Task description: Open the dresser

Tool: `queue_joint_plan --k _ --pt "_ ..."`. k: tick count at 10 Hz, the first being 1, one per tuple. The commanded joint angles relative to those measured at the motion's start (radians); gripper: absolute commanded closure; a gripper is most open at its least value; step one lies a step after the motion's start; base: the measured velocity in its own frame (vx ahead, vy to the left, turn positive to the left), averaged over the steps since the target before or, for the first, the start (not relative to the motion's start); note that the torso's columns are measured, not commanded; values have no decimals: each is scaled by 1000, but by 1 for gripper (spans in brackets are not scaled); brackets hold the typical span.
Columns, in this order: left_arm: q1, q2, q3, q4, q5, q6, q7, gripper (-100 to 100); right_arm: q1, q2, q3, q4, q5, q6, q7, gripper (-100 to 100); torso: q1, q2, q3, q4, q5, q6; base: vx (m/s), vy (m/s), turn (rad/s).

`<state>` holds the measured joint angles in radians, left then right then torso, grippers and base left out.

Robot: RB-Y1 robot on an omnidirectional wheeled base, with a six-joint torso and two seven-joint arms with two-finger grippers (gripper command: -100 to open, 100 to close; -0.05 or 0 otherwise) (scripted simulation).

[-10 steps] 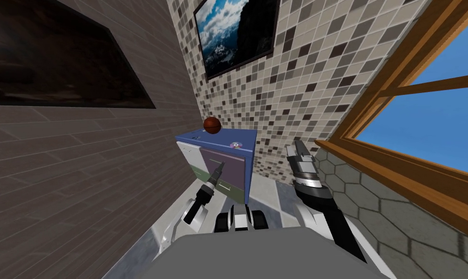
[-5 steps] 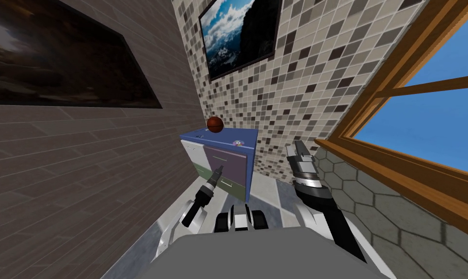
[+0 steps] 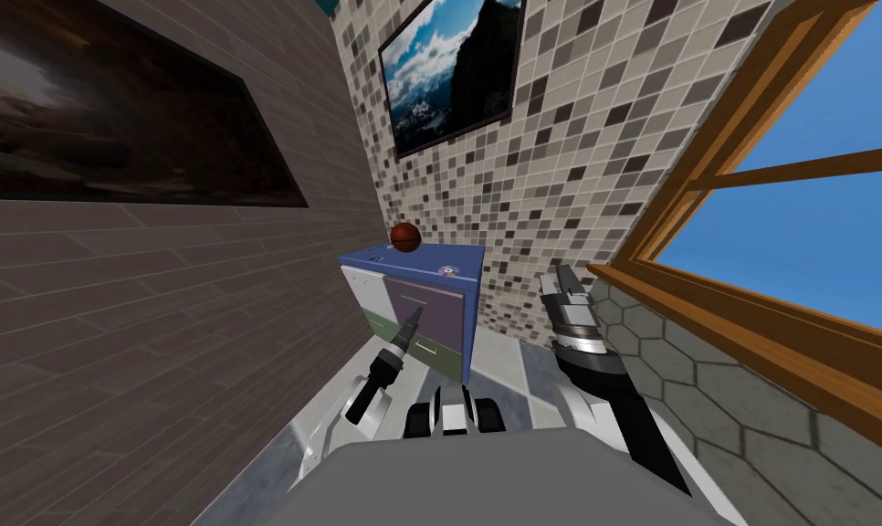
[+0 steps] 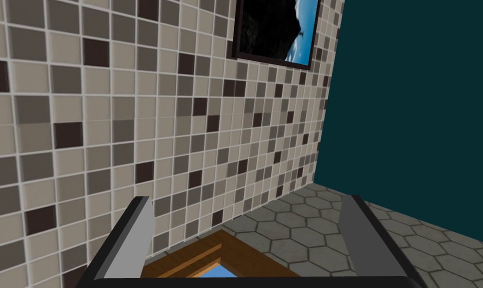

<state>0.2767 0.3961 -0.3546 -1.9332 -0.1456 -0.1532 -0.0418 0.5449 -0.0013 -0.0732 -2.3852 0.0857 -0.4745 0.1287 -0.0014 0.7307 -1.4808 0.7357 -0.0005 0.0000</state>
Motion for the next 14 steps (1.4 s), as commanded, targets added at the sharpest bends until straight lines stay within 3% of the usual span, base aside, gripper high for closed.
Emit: queue_joint_plan --k 1,2,3,4,9,10,14 --pt "-8 -7 4 15 0 -5 -1 -100 0 0 0 0 0 0 0 0 1 5 3 2 0 0 81 -33 -4" --pt "-6 2 5 -13 2 19 2 -100 0 0 0 0 0 0 0 0 4 12 8 4 1 0 109 -46 -7" --pt "-6 -2 5 3 1 2 0 -100 0 0 0 0 0 0 0 0 2 11 8 4 1 0 68 -28 1" --pt "-6 -2 5 1 1 5 1 100 0 0 0 0 0 0 0 0 3 11 7 3 1 0 12 -5 1" --pt "21 22 -6 -41 2 9 5 100 -1 0 0 0 0 0 0 0 1 10 6 3 0 0 -149 67 41" --pt "8 10 -2 -14 2 1 3 -100 -1 0 0 0 0 0 0 0 -2 2 2 1 0 0 48 -27 -65" --pt "-6 -4 4 17 1 -10 0 -100 0 0 0 0 0 0 0 0 2 5 3 1 1 0 131 -64 -30"
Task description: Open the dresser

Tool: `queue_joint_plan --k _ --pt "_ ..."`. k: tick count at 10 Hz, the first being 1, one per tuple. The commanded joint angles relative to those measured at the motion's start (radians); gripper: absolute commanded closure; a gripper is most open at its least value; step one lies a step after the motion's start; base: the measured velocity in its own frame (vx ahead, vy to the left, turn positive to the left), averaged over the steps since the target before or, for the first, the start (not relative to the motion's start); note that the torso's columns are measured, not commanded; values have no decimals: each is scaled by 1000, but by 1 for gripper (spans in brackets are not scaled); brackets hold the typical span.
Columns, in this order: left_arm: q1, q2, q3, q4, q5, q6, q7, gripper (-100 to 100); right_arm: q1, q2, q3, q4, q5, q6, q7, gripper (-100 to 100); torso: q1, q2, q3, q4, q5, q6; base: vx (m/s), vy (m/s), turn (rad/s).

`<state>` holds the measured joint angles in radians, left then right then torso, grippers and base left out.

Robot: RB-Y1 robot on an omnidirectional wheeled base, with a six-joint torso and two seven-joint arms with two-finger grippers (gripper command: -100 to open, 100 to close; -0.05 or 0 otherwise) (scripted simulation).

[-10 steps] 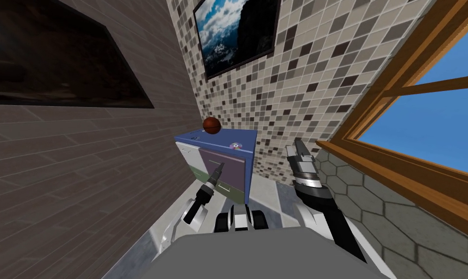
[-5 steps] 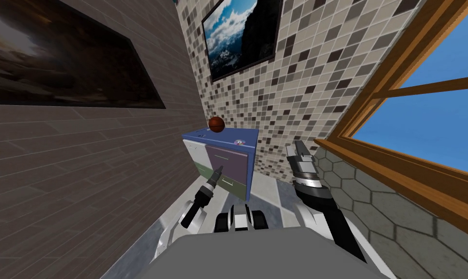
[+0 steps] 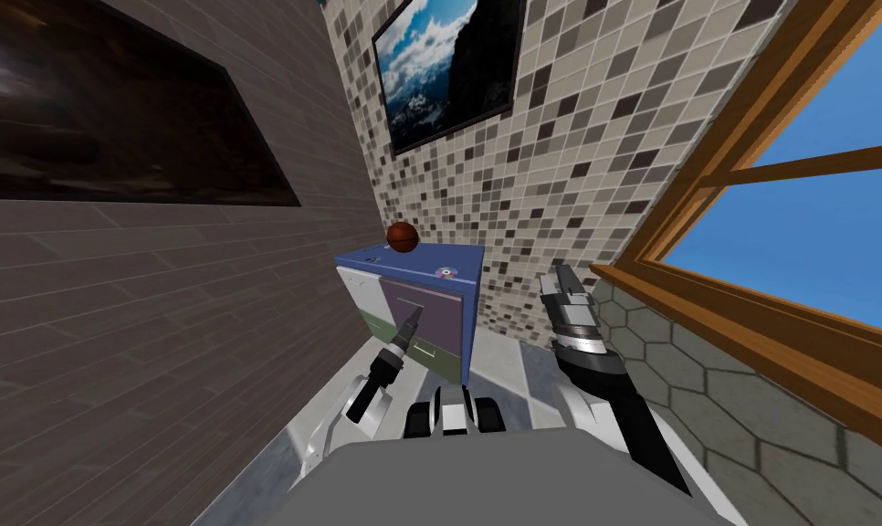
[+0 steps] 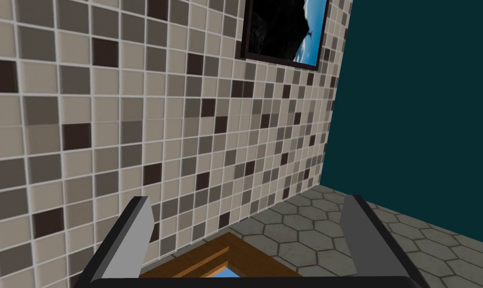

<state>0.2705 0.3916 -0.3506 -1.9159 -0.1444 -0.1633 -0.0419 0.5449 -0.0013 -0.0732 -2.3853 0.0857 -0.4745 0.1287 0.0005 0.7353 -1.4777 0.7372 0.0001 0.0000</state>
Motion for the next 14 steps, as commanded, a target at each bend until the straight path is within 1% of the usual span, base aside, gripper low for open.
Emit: queue_joint_plan --k 1,2,3,4,7,8,9,10,12,13,14 --pt "2 8 1 -26 1 22 3 -100 0 0 0 0 0 0 0 0 3 8 5 2 1 0 81 -44 -5" --pt "2 3 0 -12 0 8 1 -100 0 0 0 0 0 0 0 0 1 8 5 3 0 0 51 -27 1" --pt "2 4 1 -14 0 10 1 100 0 0 0 0 0 0 0 0 1 7 5 2 0 0 9 -4 1" --pt "16 15 -5 -34 0 12 3 100 0 0 0 0 0 0 0 0 1 6 4 2 0 0 -97 42 65" --pt "33 29 -12 -60 0 15 5 100 -1 0 0 0 0 0 0 0 2 6 4 2 1 0 -153 92 36" --pt "28 27 -10 -53 1 13 6 100 -1 0 0 0 0 0 0 0 -1 2 2 1 0 0 -66 39 5" --pt "15 15 -5 -26 1 6 3 -100 -1 0 0 0 0 0 0 0 -4 -3 -1 -1 -1 0 65 -34 -55" --pt "9 10 -3 -16 1 3 3 -100 0 0 0 0 0 0 0 0 -7 -8 -5 -2 -2 0 120 -61 -45" --pt "-7 -4 2 13 1 -5 0 -100 0 0 0 0 0 0 0 0 -3 -4 -2 -1 -1 0 164 -84 -32" --pt "2 2 1 -1 1 0 1 -100 0 0 0 0 0 0 0 0 -1 0 0 0 0 0 82 -39 -4" --pt "4 11 1 -31 2 25 4 -100 0 0 0 0 0 0 0 0 2 8 4 2 1 0 96 -58 -9"
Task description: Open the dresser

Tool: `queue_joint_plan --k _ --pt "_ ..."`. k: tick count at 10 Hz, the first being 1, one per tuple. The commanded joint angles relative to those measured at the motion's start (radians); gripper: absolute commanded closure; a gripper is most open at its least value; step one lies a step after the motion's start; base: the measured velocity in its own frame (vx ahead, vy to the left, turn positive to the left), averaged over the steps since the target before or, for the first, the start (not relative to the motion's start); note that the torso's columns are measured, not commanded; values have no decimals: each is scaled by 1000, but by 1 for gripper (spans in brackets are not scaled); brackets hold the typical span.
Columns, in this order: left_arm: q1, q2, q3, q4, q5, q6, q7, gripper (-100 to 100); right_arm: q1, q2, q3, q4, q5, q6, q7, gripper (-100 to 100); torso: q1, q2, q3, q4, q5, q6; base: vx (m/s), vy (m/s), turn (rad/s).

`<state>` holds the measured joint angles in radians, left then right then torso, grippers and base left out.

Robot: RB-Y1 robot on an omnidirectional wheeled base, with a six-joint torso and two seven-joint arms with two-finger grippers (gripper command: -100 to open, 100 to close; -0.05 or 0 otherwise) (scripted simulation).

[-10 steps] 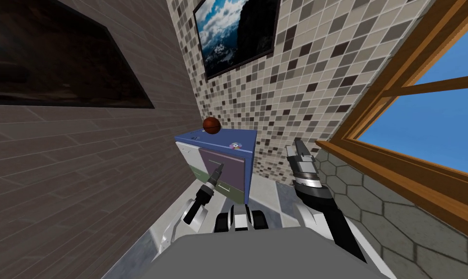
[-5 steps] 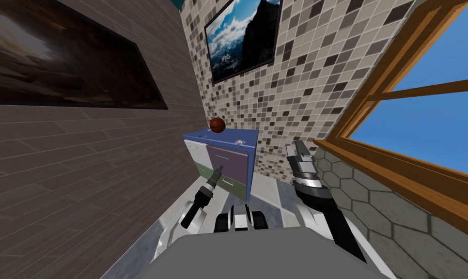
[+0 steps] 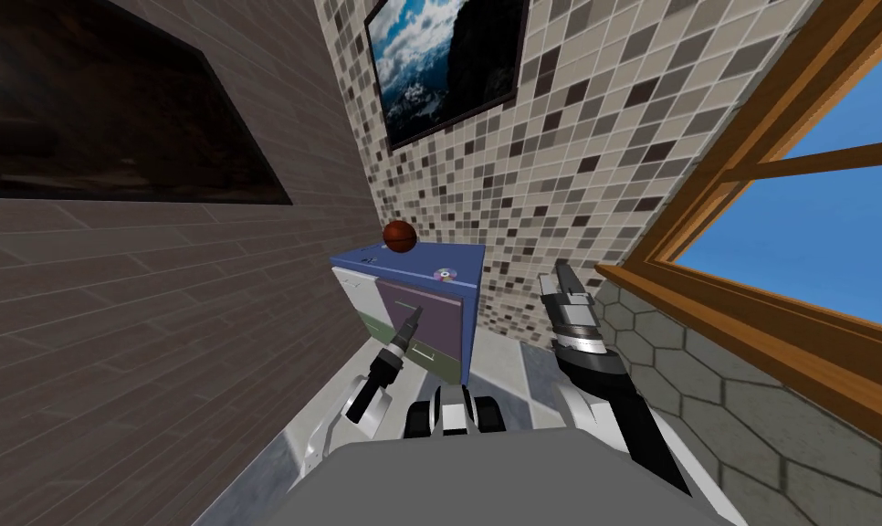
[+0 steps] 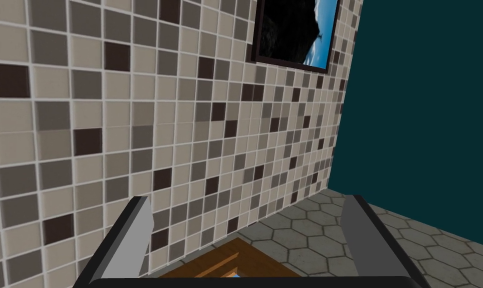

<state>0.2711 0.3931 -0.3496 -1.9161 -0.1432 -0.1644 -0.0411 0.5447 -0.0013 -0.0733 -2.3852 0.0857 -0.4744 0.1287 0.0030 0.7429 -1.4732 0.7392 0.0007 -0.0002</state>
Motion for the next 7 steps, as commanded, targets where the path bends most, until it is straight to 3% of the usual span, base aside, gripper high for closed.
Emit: queue_joint_plan --k 1,2,6,7 --pt "2 7 1 -17 1 12 2 -100 0 0 0 0 0 0 0 0 -2 -1 0 0 0 0 60 -36 2" --pt "2 7 1 -20 1 15 3 100 0 0 0 0 0 0 0 0 -1 -1 0 0 0 0 11 -6 1" --pt "34 33 -12 -67 1 19 7 100 -1 0 0 0 0 0 0 0 1 2 1 3 -1 -2 -152 79 43" --pt "32 29 -14 -55 1 22 7 100 -1 0 0 0 0 0 0 0 -1 1 0 3 -1 -2 -94 43 5"
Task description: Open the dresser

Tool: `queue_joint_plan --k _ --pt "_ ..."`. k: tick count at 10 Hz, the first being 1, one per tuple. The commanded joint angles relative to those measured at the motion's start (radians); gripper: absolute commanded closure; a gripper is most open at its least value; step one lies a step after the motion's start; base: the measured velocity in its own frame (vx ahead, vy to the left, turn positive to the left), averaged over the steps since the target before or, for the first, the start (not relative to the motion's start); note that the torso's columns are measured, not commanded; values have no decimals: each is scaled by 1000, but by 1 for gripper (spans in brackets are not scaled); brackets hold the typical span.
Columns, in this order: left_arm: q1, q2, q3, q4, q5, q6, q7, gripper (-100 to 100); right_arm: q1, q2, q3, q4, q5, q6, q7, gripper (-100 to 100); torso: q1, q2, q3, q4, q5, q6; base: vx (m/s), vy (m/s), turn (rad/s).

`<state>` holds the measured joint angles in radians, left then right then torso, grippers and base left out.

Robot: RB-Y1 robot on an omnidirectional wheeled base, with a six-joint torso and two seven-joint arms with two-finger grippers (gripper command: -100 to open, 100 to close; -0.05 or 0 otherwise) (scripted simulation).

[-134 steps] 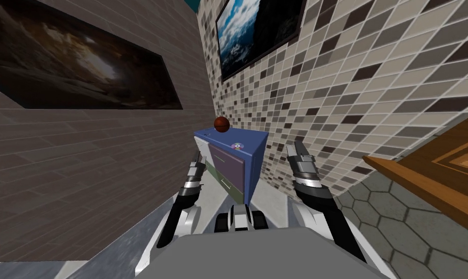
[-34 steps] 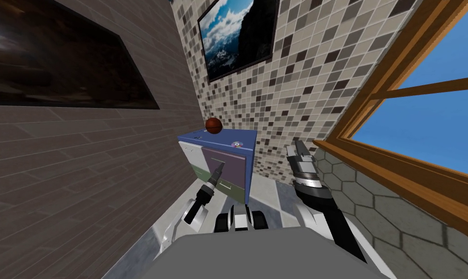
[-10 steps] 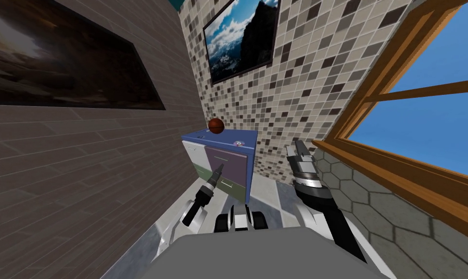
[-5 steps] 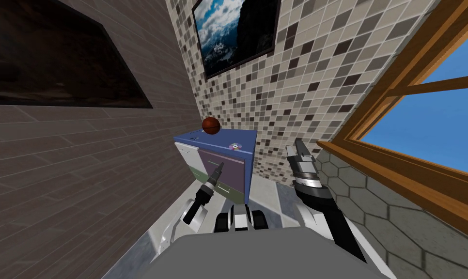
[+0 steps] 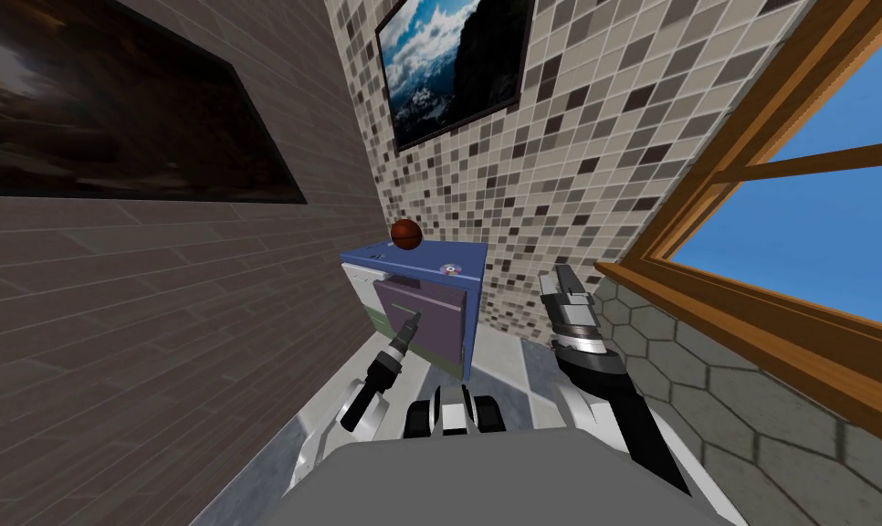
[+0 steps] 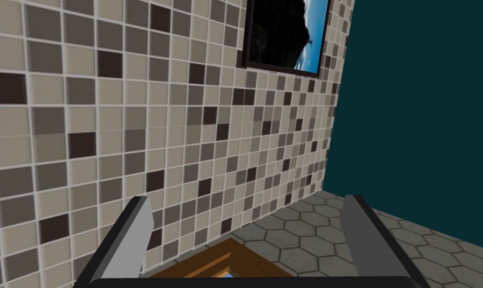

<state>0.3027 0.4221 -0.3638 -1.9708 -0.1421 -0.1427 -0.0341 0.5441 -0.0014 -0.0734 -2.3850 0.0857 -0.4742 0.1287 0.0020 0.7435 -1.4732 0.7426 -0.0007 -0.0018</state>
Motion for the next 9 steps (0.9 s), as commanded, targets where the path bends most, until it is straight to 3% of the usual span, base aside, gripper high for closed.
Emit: queue_joint_plan --k 1,5,6,9 --pt "16 10 -7 -15 -1 -2 1 100 0 0 0 0 0 0 0 0 -5 -7 -4 -1 -1 1 -108 84 50" --pt "32 20 -14 -30 -1 -6 2 100 0 0 0 0 0 0 0 0 0 -1 0 -1 0 0 -152 80 40" --pt "44 32 -17 -56 0 9 6 -100 0 0 0 0 0 0 0 0 -4 -7 -4 -2 0 1 -9 10 26" --pt "70 63 -19 -139 5 55 15 -100 1 0 0 0 0 0 0 0 -3 -10 -6 -6 0 2 39 -7 35"
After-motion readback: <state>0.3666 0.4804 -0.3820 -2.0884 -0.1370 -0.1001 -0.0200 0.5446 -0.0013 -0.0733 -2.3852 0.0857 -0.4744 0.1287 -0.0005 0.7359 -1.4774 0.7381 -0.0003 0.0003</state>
